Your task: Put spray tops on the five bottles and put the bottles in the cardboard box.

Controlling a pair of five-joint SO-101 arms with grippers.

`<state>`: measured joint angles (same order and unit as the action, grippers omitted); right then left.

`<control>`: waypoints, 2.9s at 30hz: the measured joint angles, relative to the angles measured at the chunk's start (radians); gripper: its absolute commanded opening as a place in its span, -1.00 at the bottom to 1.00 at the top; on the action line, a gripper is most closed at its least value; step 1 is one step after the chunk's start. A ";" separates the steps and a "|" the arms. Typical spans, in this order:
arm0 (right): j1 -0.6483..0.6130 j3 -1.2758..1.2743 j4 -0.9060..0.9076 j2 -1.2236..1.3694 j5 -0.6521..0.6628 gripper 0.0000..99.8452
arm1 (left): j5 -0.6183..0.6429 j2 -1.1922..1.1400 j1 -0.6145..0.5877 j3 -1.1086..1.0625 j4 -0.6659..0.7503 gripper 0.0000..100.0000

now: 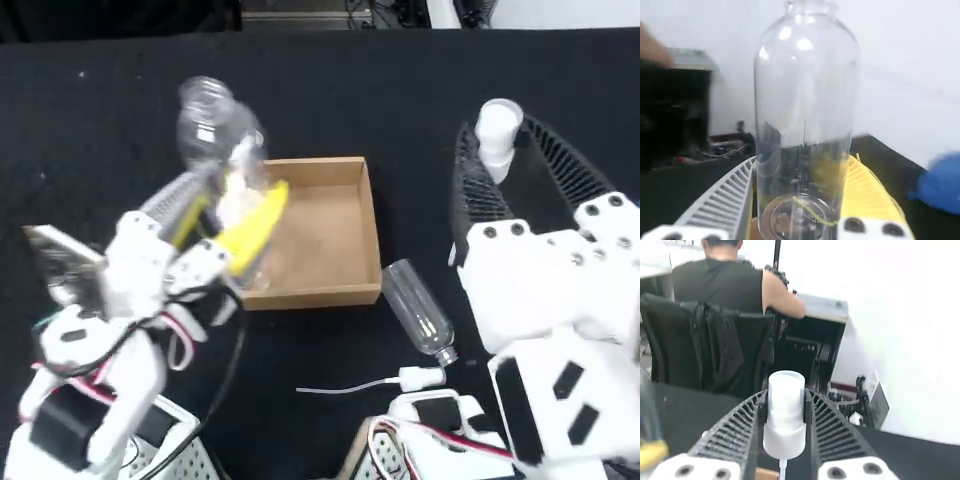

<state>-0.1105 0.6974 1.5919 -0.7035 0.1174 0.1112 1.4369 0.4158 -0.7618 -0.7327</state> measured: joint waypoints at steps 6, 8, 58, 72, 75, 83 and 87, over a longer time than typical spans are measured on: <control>0.000 0.018 -0.064 0.000 -0.077 -0.96 | -0.130 -0.008 0.129 -0.221 0.262 -0.93; 0.000 0.034 -0.069 0.000 -0.098 -0.96 | -0.133 0.000 0.157 -0.305 0.354 -0.93; -0.110 -0.203 -0.255 -0.008 -0.298 -0.96 | -0.063 -0.009 0.356 -0.807 0.852 -0.93; -0.170 -0.296 -0.167 -0.006 -0.299 -0.96 | -0.063 -0.009 0.356 -0.807 0.852 -0.93; -0.236 -0.310 -0.092 -0.026 -0.301 -0.95 | -0.063 -0.008 0.356 -0.816 0.852 -0.93; -0.318 -0.390 -0.026 -0.133 -0.301 -0.69 | -0.063 -0.008 0.362 -0.822 0.853 -0.93; -0.324 -0.502 -0.026 -0.144 -0.301 -0.64 | -0.063 -0.008 0.356 -0.822 0.853 -0.93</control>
<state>-0.4342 0.1956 1.5658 -0.8477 -0.1834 0.0483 1.4293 0.7718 -1.5842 0.1204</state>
